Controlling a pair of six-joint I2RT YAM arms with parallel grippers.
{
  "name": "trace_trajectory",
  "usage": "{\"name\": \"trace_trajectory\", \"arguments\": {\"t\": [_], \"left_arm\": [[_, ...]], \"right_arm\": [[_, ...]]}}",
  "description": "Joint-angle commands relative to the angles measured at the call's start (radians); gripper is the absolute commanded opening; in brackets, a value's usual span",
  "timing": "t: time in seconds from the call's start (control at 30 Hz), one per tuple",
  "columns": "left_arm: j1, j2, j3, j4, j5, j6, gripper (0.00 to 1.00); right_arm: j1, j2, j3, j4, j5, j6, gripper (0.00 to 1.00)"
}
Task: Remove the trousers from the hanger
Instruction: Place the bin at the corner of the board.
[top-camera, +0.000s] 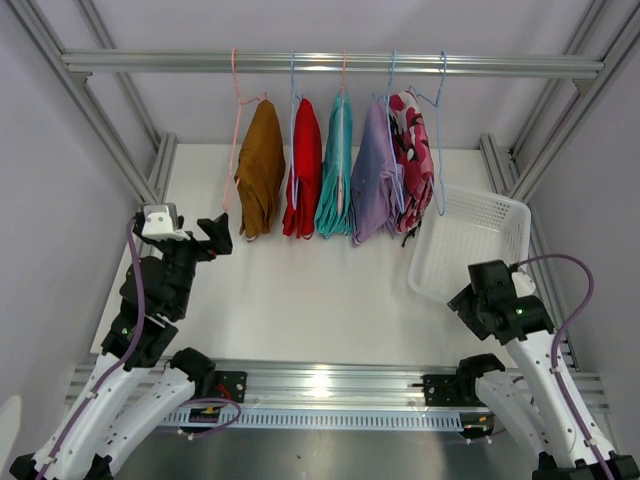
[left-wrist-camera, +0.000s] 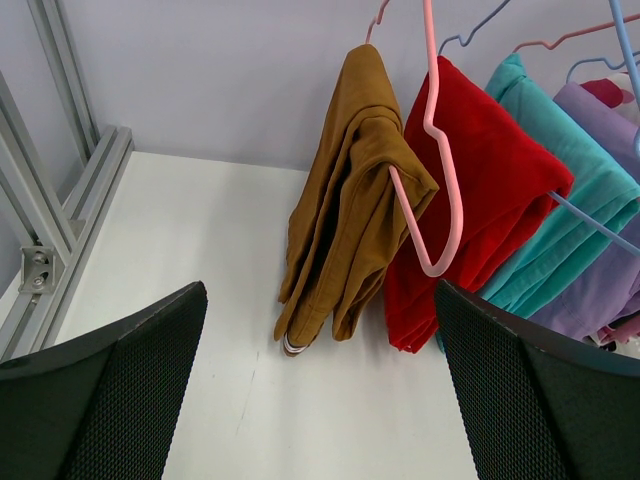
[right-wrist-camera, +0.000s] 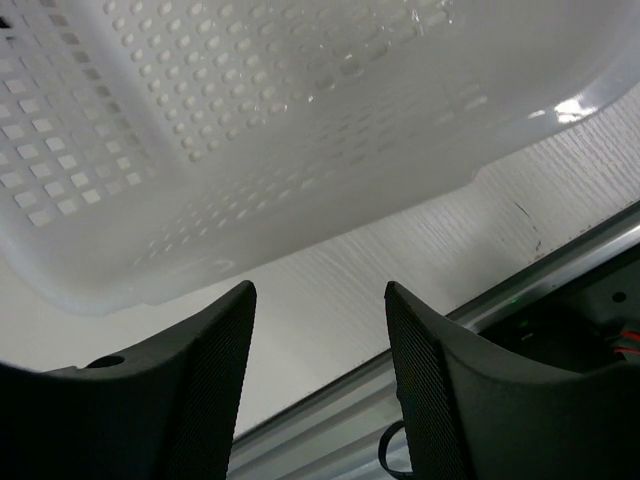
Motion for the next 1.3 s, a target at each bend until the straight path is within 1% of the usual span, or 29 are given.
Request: {"name": "trace_trajectory", "arguments": {"t": [0.0,0.1,0.2,0.4,0.47,0.63,0.73,0.93,1.0,1.1,1.13,1.2,1.23,1.27], "left_arm": [[-0.011,-0.004,0.028,0.012,0.009,-0.001,1.00],[-0.011,-0.006,0.024,0.018,0.005,0.002,0.99],[-0.013,-0.001,0.024,0.018,0.005,0.004,0.99],[-0.014,0.003,0.024,0.018,0.009,0.004,0.99],[-0.014,0.005,0.022,0.019,0.014,0.004,0.99],[-0.014,0.006,0.028,0.016,0.020,0.004,0.99],[-0.016,0.006,0.025,0.015,0.021,0.004,0.99],[-0.017,0.012,0.027,0.016,0.026,0.005,0.99],[-0.019,0.011,0.025,0.016,0.023,0.005,0.99],[-0.019,0.009,0.025,0.016,0.023,0.007,0.99],[-0.019,0.011,0.027,0.016,0.023,0.007,0.99],[-0.019,0.009,0.025,0.016,0.025,0.008,0.99],[-0.019,0.011,0.028,0.016,0.025,0.008,1.00],[-0.019,0.009,0.027,0.016,0.026,0.008,0.99]], "right_arm": [[0.002,0.039,-0.001,0.093,0.059,0.030,0.59],[-0.007,0.061,0.002,0.131,0.090,0.025,0.60],[-0.042,0.078,0.002,0.183,0.082,-0.008,0.60],[-0.165,0.133,-0.015,0.283,0.030,-0.100,0.61],[-0.196,0.145,-0.013,0.294,0.034,-0.108,0.61],[-0.223,0.168,0.002,0.329,0.041,-0.145,0.61],[-0.271,0.191,0.011,0.355,0.044,-0.168,0.62],[-0.335,0.275,0.045,0.421,0.015,-0.211,0.62],[-0.347,0.309,0.060,0.446,-0.001,-0.226,0.60],[-0.354,0.341,0.066,0.473,-0.013,-0.234,0.39],[-0.354,0.349,0.065,0.481,-0.024,-0.237,0.27],[-0.355,0.360,0.062,0.490,-0.034,-0.240,0.19],[-0.354,0.364,0.059,0.493,-0.041,-0.242,0.13],[-0.354,0.366,0.056,0.493,-0.042,-0.242,0.13]]}}
